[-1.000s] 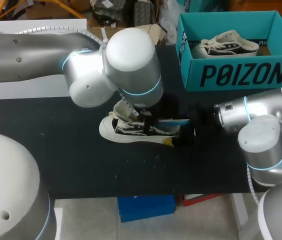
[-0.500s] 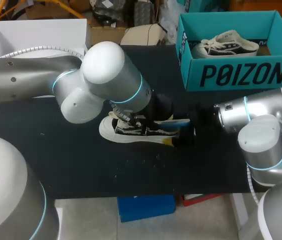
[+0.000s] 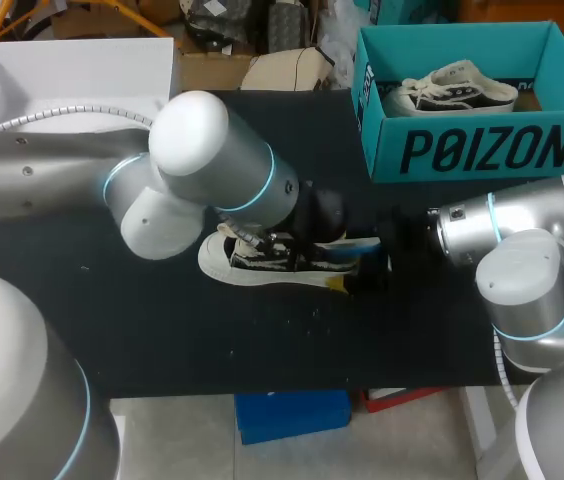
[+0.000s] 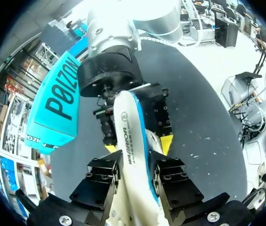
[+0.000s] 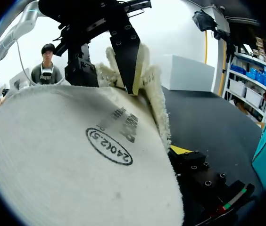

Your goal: Take the shoe out of the shoebox, open the shoe tongue, remove and reinsert the insole, then place the shoe into the shoebox

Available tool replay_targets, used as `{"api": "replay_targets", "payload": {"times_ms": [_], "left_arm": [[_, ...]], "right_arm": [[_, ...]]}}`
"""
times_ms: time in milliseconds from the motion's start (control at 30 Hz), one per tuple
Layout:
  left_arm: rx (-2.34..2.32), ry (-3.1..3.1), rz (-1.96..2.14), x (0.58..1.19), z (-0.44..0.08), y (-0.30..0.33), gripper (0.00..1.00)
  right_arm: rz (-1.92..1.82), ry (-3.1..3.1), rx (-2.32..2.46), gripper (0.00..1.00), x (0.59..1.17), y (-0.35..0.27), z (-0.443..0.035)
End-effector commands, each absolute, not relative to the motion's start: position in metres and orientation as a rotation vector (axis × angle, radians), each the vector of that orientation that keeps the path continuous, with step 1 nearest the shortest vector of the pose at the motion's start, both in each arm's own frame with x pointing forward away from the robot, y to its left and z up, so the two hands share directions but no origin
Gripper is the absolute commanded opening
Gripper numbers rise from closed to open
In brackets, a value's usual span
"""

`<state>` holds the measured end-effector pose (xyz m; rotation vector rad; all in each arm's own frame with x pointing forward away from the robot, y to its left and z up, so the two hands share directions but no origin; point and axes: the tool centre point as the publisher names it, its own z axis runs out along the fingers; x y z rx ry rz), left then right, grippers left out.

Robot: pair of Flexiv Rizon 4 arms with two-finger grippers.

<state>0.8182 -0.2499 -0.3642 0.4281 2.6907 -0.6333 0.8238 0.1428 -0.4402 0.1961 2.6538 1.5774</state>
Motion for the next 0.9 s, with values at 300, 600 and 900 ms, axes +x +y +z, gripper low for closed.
{"api": "replay_targets", "payload": {"times_ms": [300,600,900], "left_arm": [[0.456,2.688,-0.644,0.828,-0.377,-0.276,0.35],[0.448,2.684,-0.639,0.825,-0.374,-0.277,0.0],[0.532,2.644,-0.693,0.788,-0.347,-0.264,0.0]], "right_arm": [[1.573,2.655,0.2,0.0,0.823,0.145,-0.442],[1.573,2.655,0.2,0.0,0.823,0.145,-0.442],[1.573,2.655,0.2,0.0,0.823,0.145,-0.442]]}}
